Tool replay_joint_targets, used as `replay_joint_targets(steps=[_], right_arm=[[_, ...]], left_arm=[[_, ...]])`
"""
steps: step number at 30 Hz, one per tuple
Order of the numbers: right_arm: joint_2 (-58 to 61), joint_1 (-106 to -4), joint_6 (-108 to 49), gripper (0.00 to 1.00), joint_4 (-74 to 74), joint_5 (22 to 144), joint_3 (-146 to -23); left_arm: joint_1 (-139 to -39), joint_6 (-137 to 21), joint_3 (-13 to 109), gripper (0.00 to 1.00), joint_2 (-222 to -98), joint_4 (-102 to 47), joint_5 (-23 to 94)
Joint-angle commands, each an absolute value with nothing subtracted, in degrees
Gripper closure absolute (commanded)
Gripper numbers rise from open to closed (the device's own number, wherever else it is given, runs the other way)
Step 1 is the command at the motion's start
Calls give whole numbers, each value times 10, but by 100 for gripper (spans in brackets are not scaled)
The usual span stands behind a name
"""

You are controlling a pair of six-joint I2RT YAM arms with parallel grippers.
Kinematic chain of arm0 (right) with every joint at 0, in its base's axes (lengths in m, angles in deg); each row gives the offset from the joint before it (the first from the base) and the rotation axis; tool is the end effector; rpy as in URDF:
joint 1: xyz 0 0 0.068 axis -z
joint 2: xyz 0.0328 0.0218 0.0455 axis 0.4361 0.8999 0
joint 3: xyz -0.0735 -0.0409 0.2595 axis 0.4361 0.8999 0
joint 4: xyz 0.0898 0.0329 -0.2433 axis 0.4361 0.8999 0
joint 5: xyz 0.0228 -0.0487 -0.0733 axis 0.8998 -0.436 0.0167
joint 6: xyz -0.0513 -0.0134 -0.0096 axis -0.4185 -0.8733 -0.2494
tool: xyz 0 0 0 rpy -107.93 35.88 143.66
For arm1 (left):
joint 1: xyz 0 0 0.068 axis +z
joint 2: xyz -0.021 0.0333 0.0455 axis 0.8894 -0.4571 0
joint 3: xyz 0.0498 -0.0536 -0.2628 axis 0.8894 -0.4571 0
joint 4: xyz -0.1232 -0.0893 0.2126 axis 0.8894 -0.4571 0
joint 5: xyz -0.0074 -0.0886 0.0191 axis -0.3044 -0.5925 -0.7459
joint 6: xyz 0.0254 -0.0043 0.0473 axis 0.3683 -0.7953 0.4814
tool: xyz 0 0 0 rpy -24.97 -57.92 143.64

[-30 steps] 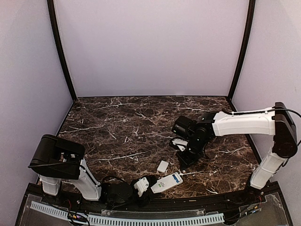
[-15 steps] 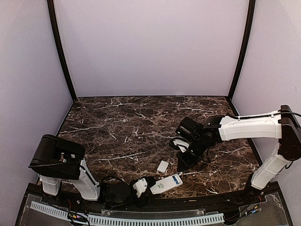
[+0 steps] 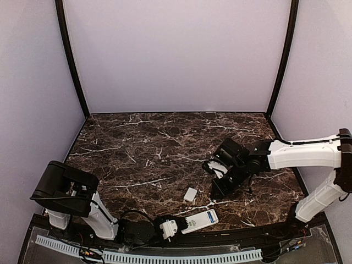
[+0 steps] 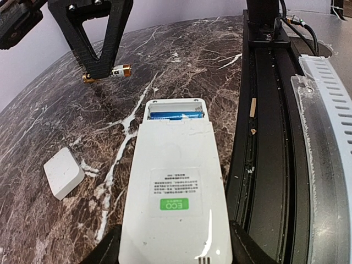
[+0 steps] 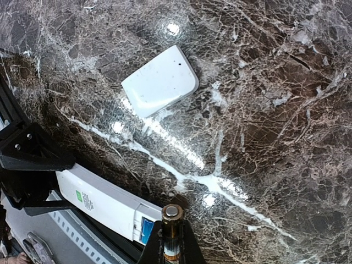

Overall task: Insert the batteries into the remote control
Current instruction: Place the remote control without the battery cover at the center of the board.

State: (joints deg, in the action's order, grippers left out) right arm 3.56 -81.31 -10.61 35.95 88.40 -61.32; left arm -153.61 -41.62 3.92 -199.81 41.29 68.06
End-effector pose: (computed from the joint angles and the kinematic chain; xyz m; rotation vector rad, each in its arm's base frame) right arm 0.1473 0.2279 0.2018 -0.8144 2.8024 0.6315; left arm 0.0103 -0.3071 0.0807 1.1757 1.4687 -0.6544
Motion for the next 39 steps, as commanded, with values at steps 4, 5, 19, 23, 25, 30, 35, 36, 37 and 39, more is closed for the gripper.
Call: replay_joint_targets(steps=[4,5,19,23,25,30,35,36,37,39], right_arm=[[24,-815,-124,100,332,868,-597],[23,-815,-125,100,332,866,-597],[31,-808,-128,100,345,901,-644],[32,-801,-124,100,362,908,-668],[36,-800,-124,100,374,914,-680],[41,-799,-135,100,400,929,-713],[7,-799,-173,100,349,965,-718],[1,-799,-183,100,335,978,-718],[-3,-799,-189,100,322,985,-718],[-8,-799,-184,100,293,981,-728]], left_arm=[[-1553,-342,38,100,-2017,298,729],[-1554,-342,38,100,-2017,297,727],[-1546,-402,52,87,-2013,253,718],[-1541,-405,28,45,-1986,280,736],[-1541,-397,20,29,-1966,284,743],[-1540,-366,6,15,-1882,274,744],[-1523,-382,-5,13,-1805,256,694],[-1519,-393,-5,13,-1780,252,686],[-1516,-399,-5,15,-1767,243,672],[-1508,-424,4,19,-1731,219,657]])
